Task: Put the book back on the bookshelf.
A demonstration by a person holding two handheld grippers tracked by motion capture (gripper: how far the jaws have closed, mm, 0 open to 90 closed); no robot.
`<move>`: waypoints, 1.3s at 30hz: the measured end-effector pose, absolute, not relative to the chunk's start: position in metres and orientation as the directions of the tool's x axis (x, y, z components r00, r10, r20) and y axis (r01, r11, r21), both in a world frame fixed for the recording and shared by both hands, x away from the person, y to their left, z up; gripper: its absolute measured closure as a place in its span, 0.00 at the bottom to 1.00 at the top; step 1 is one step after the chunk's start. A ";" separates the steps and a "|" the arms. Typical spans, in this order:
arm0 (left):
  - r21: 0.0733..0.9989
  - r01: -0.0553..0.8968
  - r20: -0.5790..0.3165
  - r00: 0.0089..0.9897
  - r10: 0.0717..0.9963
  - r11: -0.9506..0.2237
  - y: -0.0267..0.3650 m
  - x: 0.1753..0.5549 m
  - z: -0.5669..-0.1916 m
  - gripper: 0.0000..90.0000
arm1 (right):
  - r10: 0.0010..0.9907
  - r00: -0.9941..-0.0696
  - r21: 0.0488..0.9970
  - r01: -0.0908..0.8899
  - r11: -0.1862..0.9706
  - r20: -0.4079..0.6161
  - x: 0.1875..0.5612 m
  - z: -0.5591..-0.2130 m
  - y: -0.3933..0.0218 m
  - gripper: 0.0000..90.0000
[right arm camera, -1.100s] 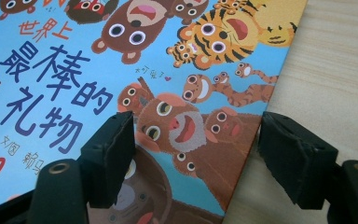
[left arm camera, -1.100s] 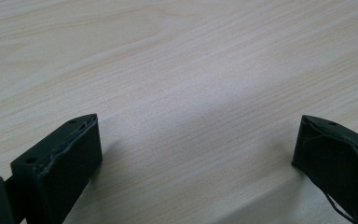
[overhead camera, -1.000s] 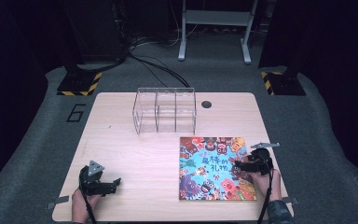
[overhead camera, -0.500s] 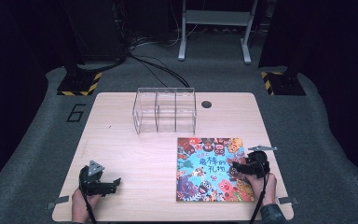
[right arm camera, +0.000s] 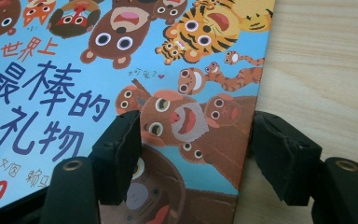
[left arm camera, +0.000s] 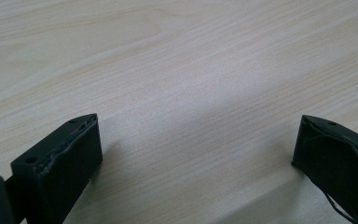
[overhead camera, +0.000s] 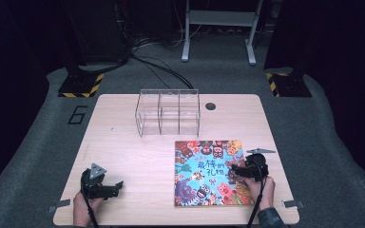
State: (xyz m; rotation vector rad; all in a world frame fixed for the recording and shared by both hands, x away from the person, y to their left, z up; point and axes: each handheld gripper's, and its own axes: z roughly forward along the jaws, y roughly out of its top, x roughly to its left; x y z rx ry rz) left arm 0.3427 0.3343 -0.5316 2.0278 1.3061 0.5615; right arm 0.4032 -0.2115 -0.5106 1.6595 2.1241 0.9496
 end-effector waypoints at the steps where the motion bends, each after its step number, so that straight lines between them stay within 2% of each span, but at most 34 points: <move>1: 0.719 0.632 0.006 0.411 0.912 -0.289 0.334 0.343 -0.532 0.01 | 0.938 -0.306 0.651 0.748 0.131 0.163 0.403 -0.511 -0.211 0.38; 3: 0.719 0.632 0.006 0.412 0.911 -0.290 0.334 0.343 -0.532 0.01 | 0.941 -0.287 0.643 0.758 0.110 0.177 0.403 -0.510 -0.207 0.38; 6: 0.719 0.632 0.006 0.412 0.911 -0.290 0.334 0.343 -0.532 0.01 | 0.937 -0.307 0.646 0.752 0.130 0.168 0.405 -0.511 -0.209 0.38; 9: 0.719 0.631 0.006 0.412 0.911 -0.290 0.334 0.343 -0.532 0.01 | 0.929 -0.332 0.633 0.758 0.159 0.164 0.404 -0.510 -0.210 0.32; 10: 0.719 0.632 0.006 0.411 0.911 -0.290 0.334 0.343 -0.532 0.01 | 0.933 -0.315 0.628 0.765 0.140 0.176 0.402 -0.509 -0.208 0.31; 18: 0.715 0.632 0.011 0.417 0.909 -0.298 0.335 0.343 -0.531 0.01 | 0.916 -0.339 0.583 0.797 0.157 0.217 0.388 -0.505 -0.218 0.43; 30: 0.715 0.632 0.013 0.417 0.909 -0.300 0.335 0.343 -0.531 0.01 | 0.917 -0.345 0.607 0.778 0.160 0.202 0.382 -0.507 -0.217 0.45; 39: 0.720 0.631 0.007 0.411 0.912 -0.290 0.334 0.343 -0.532 0.01 | 0.922 -0.315 0.604 0.787 0.121 0.226 0.379 -0.507 -0.204 0.47</move>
